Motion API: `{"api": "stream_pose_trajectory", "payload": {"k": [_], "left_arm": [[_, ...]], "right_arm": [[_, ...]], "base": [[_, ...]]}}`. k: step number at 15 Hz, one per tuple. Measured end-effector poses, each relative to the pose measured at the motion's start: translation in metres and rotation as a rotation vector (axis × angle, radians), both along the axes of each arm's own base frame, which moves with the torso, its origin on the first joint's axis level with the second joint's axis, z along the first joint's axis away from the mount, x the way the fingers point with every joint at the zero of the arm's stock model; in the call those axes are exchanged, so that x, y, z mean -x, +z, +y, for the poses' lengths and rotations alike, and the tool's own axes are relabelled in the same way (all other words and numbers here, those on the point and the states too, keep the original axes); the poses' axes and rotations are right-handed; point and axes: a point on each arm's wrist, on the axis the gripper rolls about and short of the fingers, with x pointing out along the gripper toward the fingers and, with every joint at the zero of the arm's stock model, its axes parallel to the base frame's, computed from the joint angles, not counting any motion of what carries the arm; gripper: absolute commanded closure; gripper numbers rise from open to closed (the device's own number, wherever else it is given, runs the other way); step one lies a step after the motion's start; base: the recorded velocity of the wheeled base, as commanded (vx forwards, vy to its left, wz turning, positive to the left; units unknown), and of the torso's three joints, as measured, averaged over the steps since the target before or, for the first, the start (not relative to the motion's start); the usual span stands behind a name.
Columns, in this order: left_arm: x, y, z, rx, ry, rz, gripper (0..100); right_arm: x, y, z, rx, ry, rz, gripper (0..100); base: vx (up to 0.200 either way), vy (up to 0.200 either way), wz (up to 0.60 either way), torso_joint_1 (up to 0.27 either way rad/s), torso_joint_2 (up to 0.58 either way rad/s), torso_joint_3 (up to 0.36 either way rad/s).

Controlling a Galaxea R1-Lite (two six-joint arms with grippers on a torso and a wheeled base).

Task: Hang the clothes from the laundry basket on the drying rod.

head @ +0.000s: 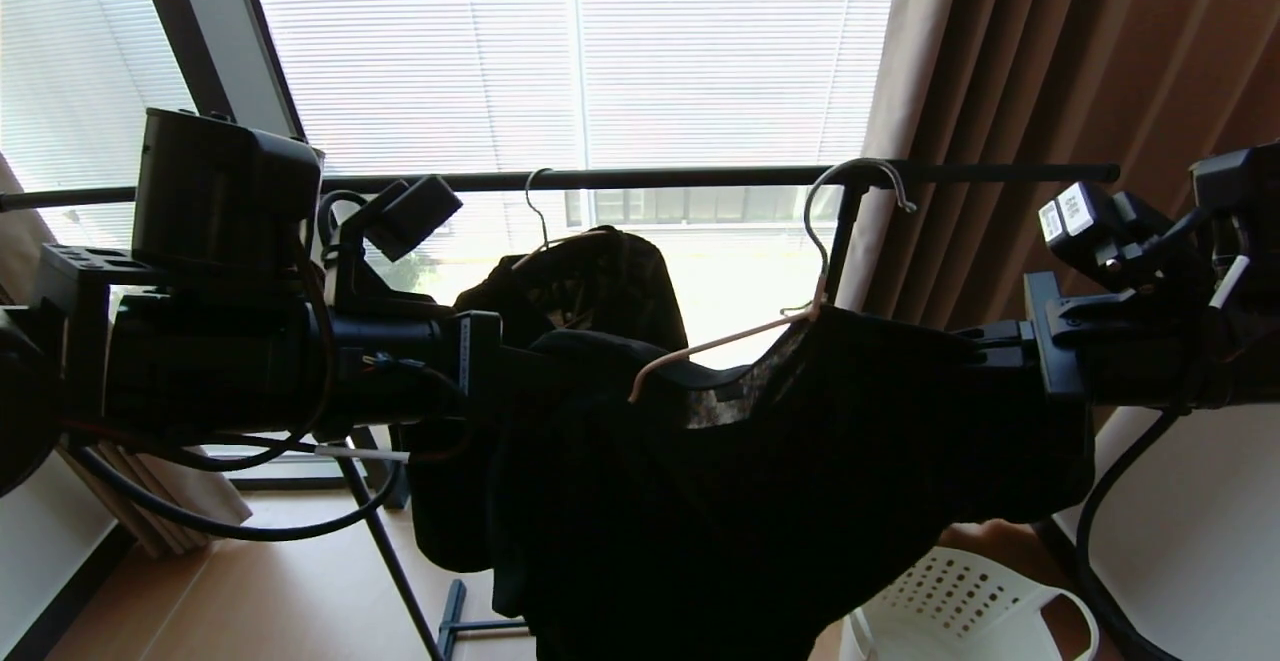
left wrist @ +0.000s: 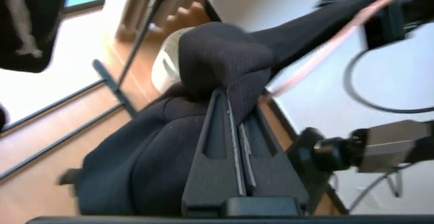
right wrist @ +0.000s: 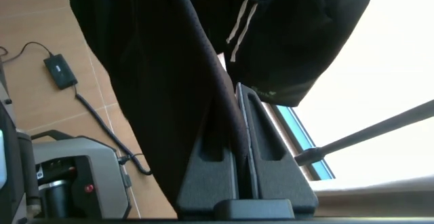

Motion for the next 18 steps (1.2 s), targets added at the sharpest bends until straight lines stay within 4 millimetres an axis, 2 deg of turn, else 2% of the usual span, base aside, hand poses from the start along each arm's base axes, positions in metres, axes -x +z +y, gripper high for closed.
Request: {"api": "stream_pose_trajectory", "payload": {"k": [6,11,14,18], "left_arm": [[0.015,0.009,-0.013,0.015,-0.07,-0.033,100],[0.021,0.023,-0.011,0.042,-0.08,-0.078,100],[0.022,0.025,-0.003,0.037,-0.061,-0.093,100],[0.024,0.015,0.004,-0.024,-0.073,-0.131,100]], "right_arm": [[-0.002,-0.002,0.003,0.002,0.01,0.01,100],[-0.01,-0.011,0.011,0.052,-0.03,0.018,100],[-0.015,-0.008,0.001,0.044,-0.076,-0.02,100],[-0.013,-0.001,-0.009,0.029,-0.114,-0.043,100]], "base": [[0.0,0.0,0.0,0.0,0.0,0.0],[0.0,0.0,0.0,0.0,0.0,0.0],[0.0,0.0,0.0,0.0,0.0,0.0],[0.0,0.0,0.0,0.0,0.0,0.0]]}}
